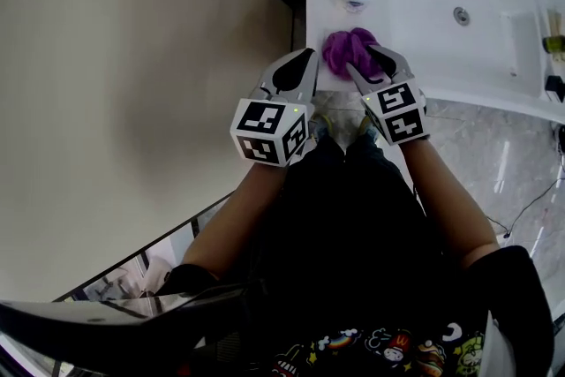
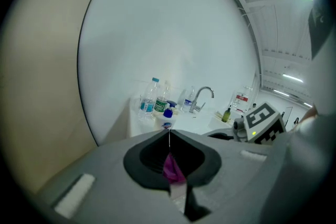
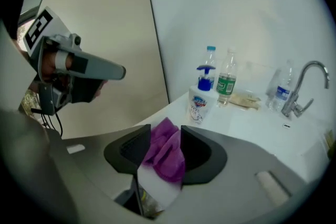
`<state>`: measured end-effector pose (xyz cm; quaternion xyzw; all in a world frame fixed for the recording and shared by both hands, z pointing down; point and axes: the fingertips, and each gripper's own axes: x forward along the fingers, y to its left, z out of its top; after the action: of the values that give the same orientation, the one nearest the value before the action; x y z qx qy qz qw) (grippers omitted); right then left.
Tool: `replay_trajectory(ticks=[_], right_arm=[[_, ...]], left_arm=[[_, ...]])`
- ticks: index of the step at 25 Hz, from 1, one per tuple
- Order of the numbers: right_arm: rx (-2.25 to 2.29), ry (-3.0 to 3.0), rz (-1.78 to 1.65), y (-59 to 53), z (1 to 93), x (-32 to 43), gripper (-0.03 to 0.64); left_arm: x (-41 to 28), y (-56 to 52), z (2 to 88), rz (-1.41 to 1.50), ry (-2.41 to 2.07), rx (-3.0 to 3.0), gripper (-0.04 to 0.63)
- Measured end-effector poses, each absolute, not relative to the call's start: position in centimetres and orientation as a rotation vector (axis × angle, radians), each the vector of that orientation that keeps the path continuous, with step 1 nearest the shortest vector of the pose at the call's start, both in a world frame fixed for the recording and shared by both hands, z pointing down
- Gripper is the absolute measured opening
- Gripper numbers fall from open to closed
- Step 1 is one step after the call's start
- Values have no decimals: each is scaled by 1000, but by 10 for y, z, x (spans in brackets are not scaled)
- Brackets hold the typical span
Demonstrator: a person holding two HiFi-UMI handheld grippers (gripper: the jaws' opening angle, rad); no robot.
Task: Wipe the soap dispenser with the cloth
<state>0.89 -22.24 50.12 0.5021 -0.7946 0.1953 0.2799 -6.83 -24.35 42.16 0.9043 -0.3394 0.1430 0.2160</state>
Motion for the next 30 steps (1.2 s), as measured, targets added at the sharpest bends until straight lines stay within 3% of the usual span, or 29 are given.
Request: replay_trajectory(ticks=[5, 14, 30], right_arm=[[1631, -2249, 284, -224, 414, 19, 26], [1801, -2353, 66, -211, 327, 27, 25], [1884, -2338, 238, -219, 340, 45, 25]], left_arm=[[-56, -245, 408, 377, -917, 2568, 0], [-26, -246, 339, 274, -940, 2920, 0], [-26, -253, 318, 209, -942, 2953, 0]])
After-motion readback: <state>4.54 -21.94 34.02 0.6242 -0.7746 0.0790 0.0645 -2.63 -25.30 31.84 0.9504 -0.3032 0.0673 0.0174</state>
